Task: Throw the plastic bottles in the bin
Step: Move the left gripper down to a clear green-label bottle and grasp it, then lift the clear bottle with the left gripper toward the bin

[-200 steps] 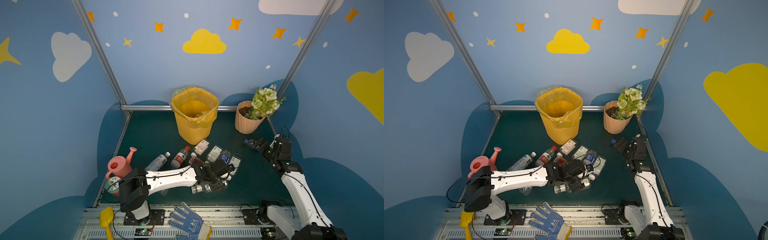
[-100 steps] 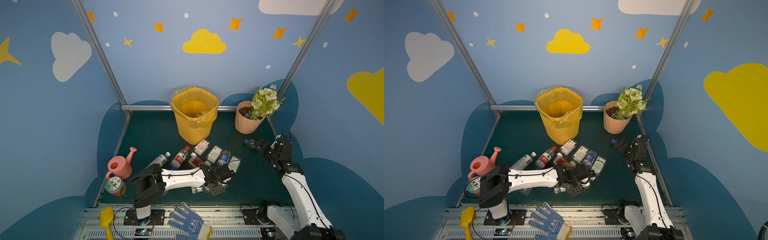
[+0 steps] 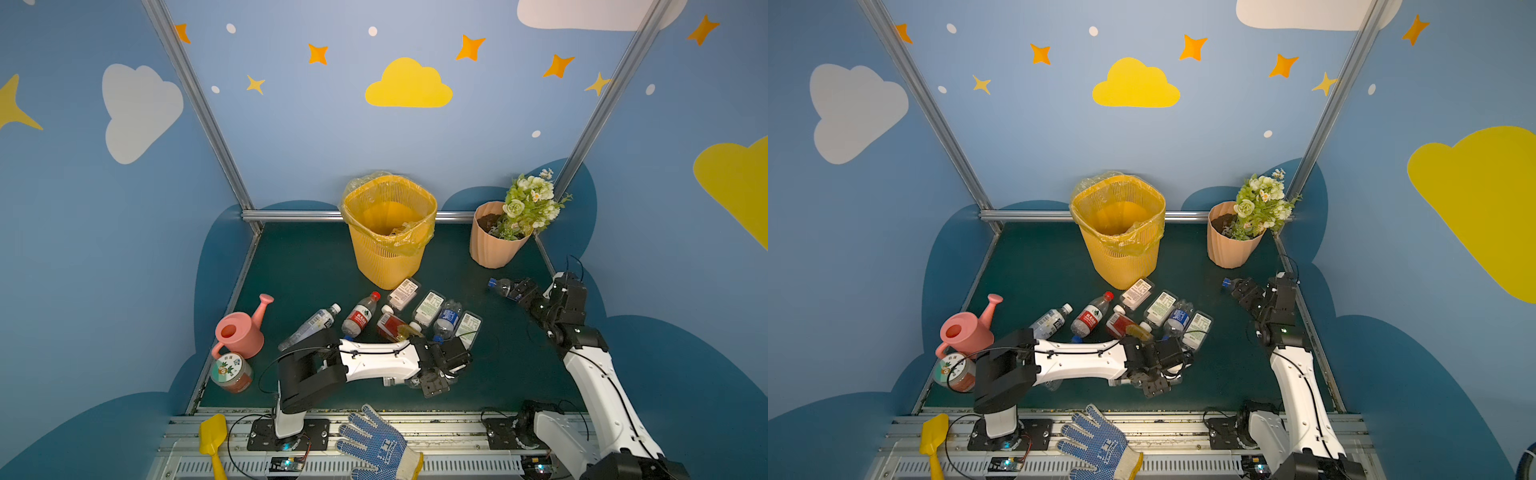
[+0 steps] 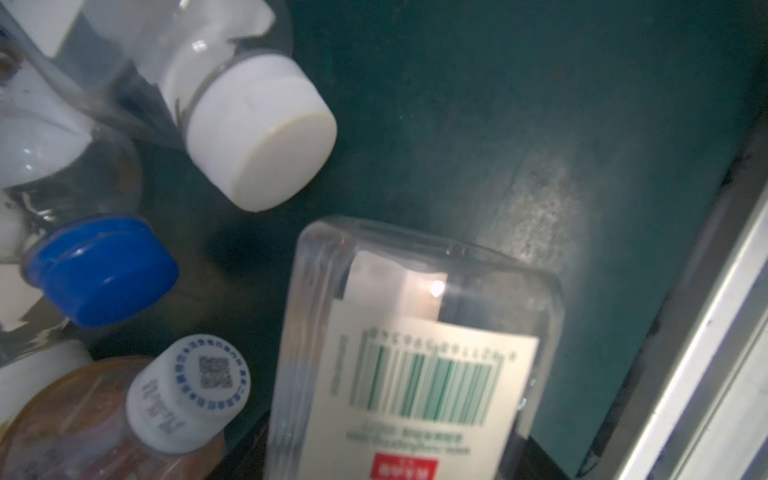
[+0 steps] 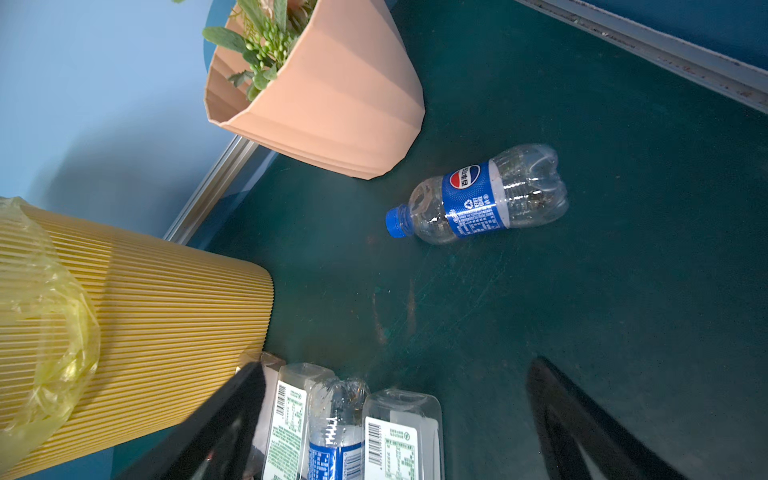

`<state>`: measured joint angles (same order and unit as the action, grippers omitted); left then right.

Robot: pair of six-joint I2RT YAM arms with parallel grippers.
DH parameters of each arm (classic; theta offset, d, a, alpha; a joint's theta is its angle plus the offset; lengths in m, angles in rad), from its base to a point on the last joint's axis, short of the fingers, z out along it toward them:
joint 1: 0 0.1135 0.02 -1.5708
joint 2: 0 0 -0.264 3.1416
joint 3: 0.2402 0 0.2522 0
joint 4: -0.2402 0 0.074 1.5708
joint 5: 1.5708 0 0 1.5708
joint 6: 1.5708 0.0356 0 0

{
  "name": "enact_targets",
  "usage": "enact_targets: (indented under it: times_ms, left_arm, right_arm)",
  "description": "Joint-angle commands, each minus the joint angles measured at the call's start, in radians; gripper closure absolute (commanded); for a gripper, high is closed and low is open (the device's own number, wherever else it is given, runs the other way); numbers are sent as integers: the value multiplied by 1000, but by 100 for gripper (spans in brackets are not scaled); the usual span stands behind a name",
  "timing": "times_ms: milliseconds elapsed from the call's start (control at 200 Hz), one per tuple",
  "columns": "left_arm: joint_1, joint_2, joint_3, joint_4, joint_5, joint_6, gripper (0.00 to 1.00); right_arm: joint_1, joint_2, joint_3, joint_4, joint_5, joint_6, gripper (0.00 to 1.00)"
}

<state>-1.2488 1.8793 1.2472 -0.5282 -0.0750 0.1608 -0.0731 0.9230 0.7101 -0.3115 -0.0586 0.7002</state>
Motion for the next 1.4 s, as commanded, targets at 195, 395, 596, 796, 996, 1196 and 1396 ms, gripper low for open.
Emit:
enact_targets:
  times_ms: [195, 395, 596, 796, 996, 1196, 1396]
  left_arm:
    - [-4, 23, 23, -31, -6, 6, 36]
    - [-4, -51, 7, 17, -11, -11, 45]
    - [0, -204, -32, 109, -95, -38, 46]
    - [34, -402, -48, 205, -168, -47, 47]
    - [55, -620, -59, 370, -309, 88, 47]
    - [92, -778, -60, 696, -334, 397, 46]
    - [243, -773, 59, 832, -167, 495, 46]
  right_arm:
    - [-16, -23, -20, -3, -14, 7, 4]
    - [-21, -23, -29, 5, -23, 12, 4]
    - [-25, -27, -32, 8, -27, 14, 4]
    - [-25, -27, -34, 25, -44, 16, 5]
    - [-23, -11, -61, 91, -147, -4, 6]
    - [-15, 41, -45, 138, -235, -6, 7]
    - [6, 45, -44, 137, -243, -26, 10]
